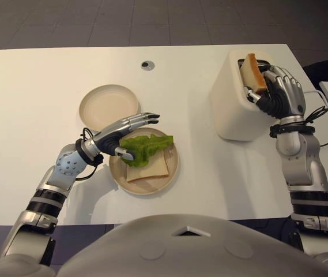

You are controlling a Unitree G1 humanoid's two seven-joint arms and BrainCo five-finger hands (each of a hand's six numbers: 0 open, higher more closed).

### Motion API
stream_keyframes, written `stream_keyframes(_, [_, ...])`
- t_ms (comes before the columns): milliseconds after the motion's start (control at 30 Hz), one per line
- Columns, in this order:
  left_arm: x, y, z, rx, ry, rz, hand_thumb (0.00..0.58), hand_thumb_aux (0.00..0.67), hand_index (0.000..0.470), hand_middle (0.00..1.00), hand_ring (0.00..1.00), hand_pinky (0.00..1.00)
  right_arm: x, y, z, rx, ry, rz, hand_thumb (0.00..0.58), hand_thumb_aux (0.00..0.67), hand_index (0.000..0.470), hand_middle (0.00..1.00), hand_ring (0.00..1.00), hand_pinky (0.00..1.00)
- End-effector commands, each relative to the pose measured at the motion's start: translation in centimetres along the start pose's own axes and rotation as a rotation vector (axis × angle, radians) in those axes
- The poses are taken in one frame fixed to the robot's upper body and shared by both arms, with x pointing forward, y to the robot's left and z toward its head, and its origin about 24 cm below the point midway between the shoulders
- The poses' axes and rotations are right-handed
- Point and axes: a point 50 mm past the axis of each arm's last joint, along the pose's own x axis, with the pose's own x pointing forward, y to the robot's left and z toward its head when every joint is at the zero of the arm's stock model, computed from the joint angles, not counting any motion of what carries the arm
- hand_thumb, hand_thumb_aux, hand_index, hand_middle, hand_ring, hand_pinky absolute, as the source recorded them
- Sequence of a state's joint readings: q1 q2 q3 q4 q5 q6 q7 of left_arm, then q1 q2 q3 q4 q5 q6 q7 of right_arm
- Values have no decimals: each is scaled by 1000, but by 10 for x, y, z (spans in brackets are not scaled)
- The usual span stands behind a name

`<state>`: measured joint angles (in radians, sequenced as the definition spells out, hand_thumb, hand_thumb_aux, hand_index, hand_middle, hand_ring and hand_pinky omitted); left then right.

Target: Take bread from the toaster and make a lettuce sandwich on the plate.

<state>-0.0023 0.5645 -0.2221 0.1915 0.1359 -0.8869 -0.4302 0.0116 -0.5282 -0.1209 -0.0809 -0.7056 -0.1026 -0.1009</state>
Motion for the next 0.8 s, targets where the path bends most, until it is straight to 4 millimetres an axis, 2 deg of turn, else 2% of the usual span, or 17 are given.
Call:
stream_keyframes(33, [2, 1, -1, 9, -1, 0, 0, 0, 0, 0, 0, 0, -3, -2, -5, 21, 6, 14, 580, 670, 470, 467, 467, 467])
stream_keyframes(67, [1, 0, -1, 9, -1, 0, 0, 0, 0, 0, 0, 0, -3, -5, -5, 26, 2, 1, 580, 670, 470, 569, 569, 569])
stream_keyframes(100, [1, 0, 0, 8, -2, 1, 0, 0, 0, 0, 0, 0, -3, -8, -6, 30, -4, -19, 580, 670, 470, 780, 780, 780])
stream_keyframes(133, [1, 0, 0, 8, -3, 2, 0, 0, 0, 0, 0, 0, -2, -13, -6, 35, -12, -50, 580, 670, 470, 875, 875, 875])
stream_keyframes(167, [1, 0, 0, 8, -3, 4, 0, 0, 0, 0, 0, 0, -2, -18, -5, 40, -20, -85, 580, 670, 470, 949, 949, 949])
stream_keyframes(233, [2, 2, 0, 9, -7, 22, 0, 0, 0, 0, 0, 0, 1, -33, -4, 56, -44, -178, 580, 670, 470, 1000, 1000, 1000])
stream_keyframes(433, [6, 24, -1, 4, -31, 204, 0, 0, 0, 0, 0, 0, 4, -68, 9, 227, -166, -395, 580, 670, 470, 984, 984, 984])
stream_keyframes(567, [5, 41, 2, -57, -88, 381, 0, 0, 0, 0, 0, 0, 0, -80, 30, 469, -340, -438, 580, 670, 470, 984, 984, 984])
stream_keyframes(667, [3, 50, 9, -145, -168, 480, 0, 0, 0, 0, 0, 0, -6, -72, 55, 681, -510, -291, 580, 670, 470, 953, 953, 953])
stream_keyframes(733, [3, 50, 18, -214, -242, 495, 0, 0, 0, 0, 0, 0, -10, -55, 71, 798, -581, -108, 580, 670, 470, 945, 945, 945])
stream_keyframes(800, [0, 51, 26, -298, -320, 502, 0, 0, 0, 0, 0, 0, -13, -28, 83, 876, -603, 129, 580, 670, 470, 941, 941, 941])
